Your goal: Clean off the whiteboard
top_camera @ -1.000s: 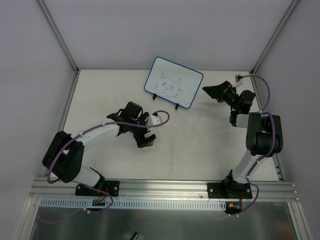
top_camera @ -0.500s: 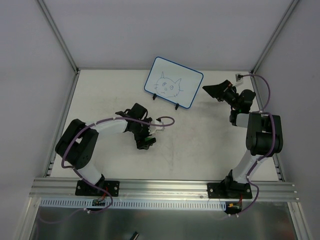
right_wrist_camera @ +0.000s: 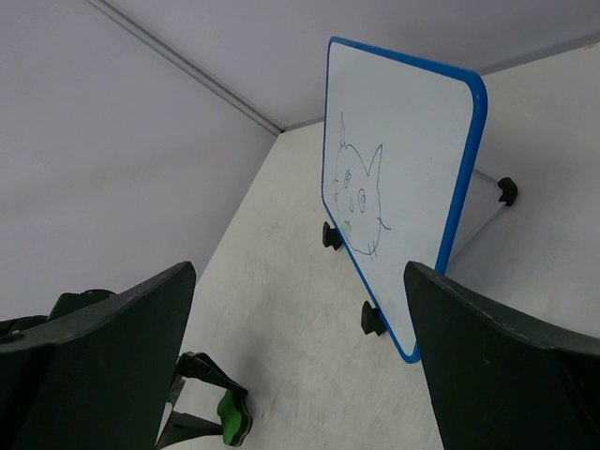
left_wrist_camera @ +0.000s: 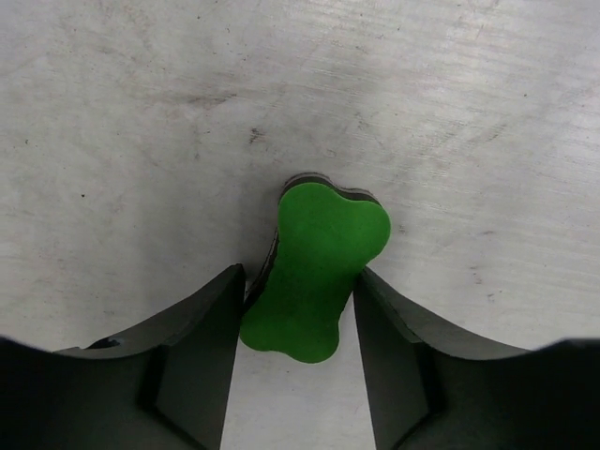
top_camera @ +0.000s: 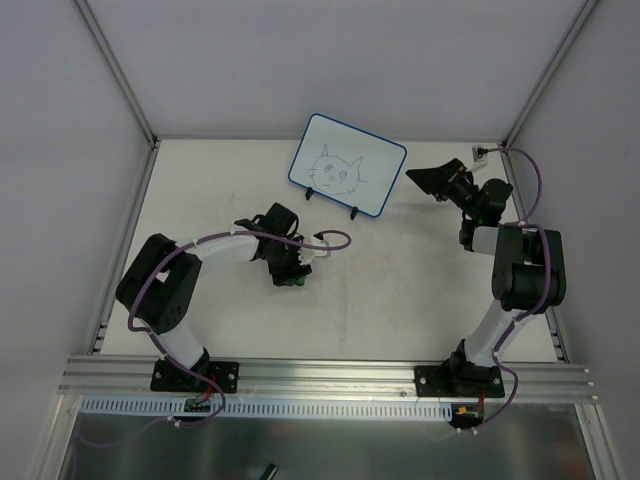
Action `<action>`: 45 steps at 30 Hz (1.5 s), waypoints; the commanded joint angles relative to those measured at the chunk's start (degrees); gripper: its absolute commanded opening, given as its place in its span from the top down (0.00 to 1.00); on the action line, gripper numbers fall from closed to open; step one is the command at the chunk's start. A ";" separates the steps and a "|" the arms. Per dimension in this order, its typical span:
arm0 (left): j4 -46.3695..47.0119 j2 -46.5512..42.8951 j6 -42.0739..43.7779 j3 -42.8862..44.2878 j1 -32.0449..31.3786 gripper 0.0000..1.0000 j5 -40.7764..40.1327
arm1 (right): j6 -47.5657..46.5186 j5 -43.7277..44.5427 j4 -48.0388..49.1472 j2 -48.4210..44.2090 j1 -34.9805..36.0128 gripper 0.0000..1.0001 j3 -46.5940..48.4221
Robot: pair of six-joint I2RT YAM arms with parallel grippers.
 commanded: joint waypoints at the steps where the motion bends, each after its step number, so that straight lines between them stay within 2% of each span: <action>1: -1.55 0.61 1.36 0.83 -0.56 0.53 -1.86 | 1.40 -1.05 6.13 0.45 -0.44 0.01 2.00; 4: -1.55 0.61 1.10 1.18 -0.82 0.69 -2.04 | 2.02 -1.05 7.10 0.63 -0.53 0.01 1.91; 7: -1.55 0.52 0.66 1.35 -0.82 0.70 -2.04 | 2.46 -1.32 7.28 0.98 -0.53 0.01 2.18; 12: -1.37 -1.41 -0.04 1.79 -0.91 0.80 -0.64 | 3.16 -1.93 6.84 2.20 -0.26 0.01 3.67; 14: -1.28 -2.81 -0.92 2.58 -1.00 0.88 -0.37 | 3.51 -2.02 6.31 3.43 -0.09 0.01 4.99; 15: -1.11 -3.25 -2.40 3.11 -0.91 0.98 -0.28 | 3.34 -2.02 6.05 3.79 0.09 0.01 5.25; 16: -1.19 -4.04 -3.29 4.07 -1.00 1.00 -0.11 | 3.08 -1.76 5.87 4.49 0.18 0.01 5.43; 26: -1.02 -6.33 -19.62 10.23 -0.91 1.00 -1.07 | 0.79 -1.41 4.38 8.80 0.70 0.01 8.85; 31: -0.49 -7.56 -25.70 12.07 -0.91 1.00 -1.69 | 2.19 -0.97 6.74 11.86 1.14 0.01 12.27; 37: 2.75 -11.42 -35.10 11.29 -0.91 1.00 -9.68 | 8.43 -1.76 9.91 16.88 1.14 0.03 17.29; 45: 3.82 -14.86 -42.85 11.73 -0.91 1.00 -18.03 | 5.36 -1.23 6.75 19.34 1.23 0.03 18.96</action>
